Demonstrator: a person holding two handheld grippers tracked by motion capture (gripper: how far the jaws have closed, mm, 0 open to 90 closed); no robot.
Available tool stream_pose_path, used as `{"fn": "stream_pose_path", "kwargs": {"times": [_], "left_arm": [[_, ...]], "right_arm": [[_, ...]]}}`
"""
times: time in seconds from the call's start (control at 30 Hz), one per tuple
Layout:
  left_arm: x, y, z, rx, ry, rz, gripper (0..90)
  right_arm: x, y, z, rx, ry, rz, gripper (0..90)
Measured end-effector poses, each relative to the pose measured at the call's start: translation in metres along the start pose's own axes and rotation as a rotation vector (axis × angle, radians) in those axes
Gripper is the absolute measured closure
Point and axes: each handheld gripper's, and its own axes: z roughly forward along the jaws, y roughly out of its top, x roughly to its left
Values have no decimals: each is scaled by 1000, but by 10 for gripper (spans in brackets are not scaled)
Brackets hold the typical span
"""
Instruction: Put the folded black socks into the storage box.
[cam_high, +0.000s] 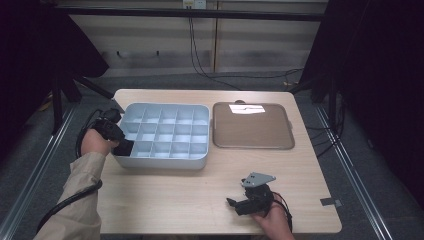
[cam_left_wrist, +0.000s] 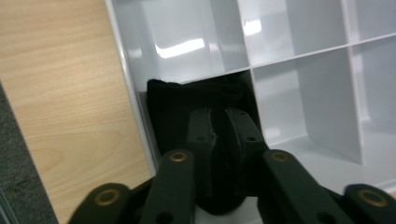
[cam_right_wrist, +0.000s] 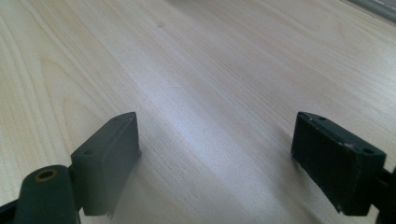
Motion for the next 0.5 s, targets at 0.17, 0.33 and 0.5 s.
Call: {"fn": "stream_pose_path", "kwargs": {"times": [0.17,0.33,0.5], "left_arm": [[-3,-1,-12,-17,9,11,657],[-5,-2,-17,-39,1,6,585],[-8,-4,-21,-44,14,19,504]], "right_arm": [[0,0,0,0,0,0,149],[0,0,0,0,0,0,149],[0,0,0,0,0,0,149]]}}
